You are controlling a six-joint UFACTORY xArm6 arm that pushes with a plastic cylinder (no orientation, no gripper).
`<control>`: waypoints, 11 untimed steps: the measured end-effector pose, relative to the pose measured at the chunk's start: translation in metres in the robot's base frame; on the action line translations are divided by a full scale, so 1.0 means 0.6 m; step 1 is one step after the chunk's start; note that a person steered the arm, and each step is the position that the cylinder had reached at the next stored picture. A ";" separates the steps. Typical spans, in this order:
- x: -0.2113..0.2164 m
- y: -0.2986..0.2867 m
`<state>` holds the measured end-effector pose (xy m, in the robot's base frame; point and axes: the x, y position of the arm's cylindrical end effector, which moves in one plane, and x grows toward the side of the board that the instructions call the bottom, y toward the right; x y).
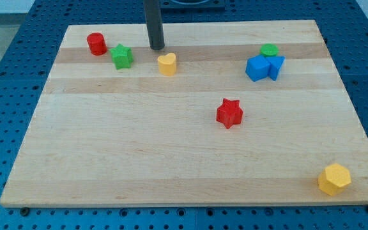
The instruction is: Push the green star closer to the red circle
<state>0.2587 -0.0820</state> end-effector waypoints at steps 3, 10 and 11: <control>0.087 -0.133; 0.149 -0.081; 0.178 -0.061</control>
